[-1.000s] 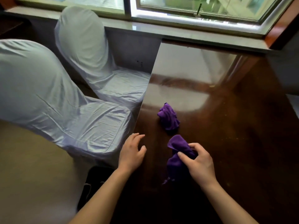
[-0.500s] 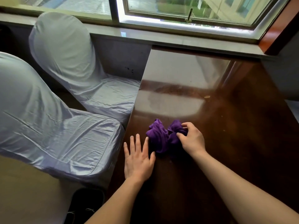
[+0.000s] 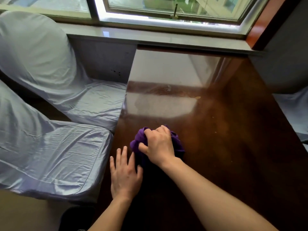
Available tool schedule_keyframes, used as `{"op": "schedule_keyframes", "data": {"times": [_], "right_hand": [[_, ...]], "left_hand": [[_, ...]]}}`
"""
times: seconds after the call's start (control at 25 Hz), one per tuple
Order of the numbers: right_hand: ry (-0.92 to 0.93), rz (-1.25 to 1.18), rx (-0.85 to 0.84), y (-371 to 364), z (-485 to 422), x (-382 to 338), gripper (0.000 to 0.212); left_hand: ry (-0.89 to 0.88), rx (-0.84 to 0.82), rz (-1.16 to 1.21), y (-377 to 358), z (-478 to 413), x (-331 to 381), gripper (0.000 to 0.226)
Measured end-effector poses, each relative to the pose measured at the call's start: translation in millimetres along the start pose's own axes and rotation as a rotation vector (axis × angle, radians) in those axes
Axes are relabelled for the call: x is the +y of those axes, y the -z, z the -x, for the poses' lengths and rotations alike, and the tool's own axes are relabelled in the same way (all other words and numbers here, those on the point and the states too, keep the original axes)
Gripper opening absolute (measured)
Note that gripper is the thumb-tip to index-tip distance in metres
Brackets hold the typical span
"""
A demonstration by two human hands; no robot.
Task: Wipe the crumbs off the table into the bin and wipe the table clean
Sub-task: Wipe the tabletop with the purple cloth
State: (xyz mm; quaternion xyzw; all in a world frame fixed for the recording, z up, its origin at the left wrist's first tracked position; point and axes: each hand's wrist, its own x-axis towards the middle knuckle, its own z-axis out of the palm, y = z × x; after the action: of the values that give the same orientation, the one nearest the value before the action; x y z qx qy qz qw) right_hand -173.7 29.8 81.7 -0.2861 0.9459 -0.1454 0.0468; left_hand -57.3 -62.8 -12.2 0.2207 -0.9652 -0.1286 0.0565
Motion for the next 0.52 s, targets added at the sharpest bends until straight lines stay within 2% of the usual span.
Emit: {"op": "schedule_keyframes", "data": {"times": [0.12,0.16,0.24,0.32,0.4,0.44,0.52], "right_hand": [[-0.111,-0.706,0.088,23.0,55.2,21.3,0.03],[-0.147,-0.88,0.088,28.6,79.3,32.6,0.03],[-0.238,-1.054,0.091,39.2,126.2,61.2,0.034],[-0.329,-1.038,0.149,50.4,167.4,97.4,0.035],[-0.369,-0.885,0.179,56.3,200.6,134.9,0.034],[-0.376,-0.761,0.115,55.8,212.5,147.5,0.036],[-0.328,-0.392,-0.116,44.2,228.0,162.1,0.048]], "left_hand": [[0.003,0.042,0.012,0.1,0.4,1.5,0.063],[0.008,0.041,0.014,0.4,0.7,3.4,0.064],[0.017,0.026,0.019,2.1,1.3,5.4,0.064],[0.011,-0.008,0.007,3.7,3.1,6.4,0.066],[-0.007,-0.032,0.004,6.1,5.1,9.1,0.067],[-0.026,-0.027,0.011,8.1,7.2,11.0,0.066],[-0.126,0.023,0.041,11.9,14.9,22.5,0.062]]}}
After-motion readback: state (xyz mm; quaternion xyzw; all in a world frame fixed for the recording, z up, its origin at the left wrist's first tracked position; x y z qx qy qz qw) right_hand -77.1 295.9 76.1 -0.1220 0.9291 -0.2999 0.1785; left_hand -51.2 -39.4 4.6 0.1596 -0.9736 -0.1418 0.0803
